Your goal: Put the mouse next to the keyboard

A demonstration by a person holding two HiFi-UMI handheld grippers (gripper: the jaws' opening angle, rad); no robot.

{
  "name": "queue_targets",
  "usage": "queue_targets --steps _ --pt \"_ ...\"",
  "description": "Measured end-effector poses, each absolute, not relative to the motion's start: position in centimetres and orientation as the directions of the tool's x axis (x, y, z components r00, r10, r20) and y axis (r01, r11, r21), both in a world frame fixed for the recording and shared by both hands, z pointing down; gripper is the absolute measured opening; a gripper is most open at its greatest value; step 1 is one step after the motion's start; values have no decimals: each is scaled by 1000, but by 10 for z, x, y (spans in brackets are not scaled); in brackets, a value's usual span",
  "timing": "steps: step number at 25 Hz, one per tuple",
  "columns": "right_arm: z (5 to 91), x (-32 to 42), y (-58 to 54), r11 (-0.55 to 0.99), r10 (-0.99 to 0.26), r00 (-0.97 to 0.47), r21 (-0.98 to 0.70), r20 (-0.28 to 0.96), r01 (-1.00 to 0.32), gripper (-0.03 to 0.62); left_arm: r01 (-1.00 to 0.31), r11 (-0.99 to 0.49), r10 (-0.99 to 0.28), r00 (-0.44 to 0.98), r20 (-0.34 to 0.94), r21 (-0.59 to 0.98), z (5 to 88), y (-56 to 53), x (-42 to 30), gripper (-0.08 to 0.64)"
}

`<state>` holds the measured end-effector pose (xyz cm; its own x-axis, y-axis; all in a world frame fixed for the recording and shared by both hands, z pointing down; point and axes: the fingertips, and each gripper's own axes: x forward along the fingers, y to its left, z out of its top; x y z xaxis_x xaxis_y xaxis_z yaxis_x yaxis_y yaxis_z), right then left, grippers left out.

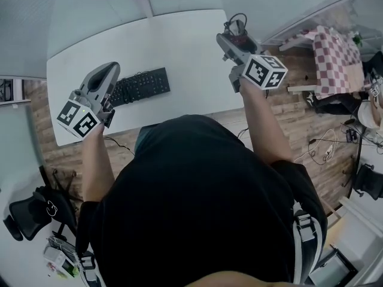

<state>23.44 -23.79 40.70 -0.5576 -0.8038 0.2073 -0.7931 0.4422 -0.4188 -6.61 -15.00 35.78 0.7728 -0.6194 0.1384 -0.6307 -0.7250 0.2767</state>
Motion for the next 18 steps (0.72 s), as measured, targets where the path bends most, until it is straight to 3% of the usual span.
queue_targets --steps 18 --pt "423 209 -247 397 -810 -527 -420 258 -816 393 -612 -736 -603 787 130 290 357 -182 -104 21"
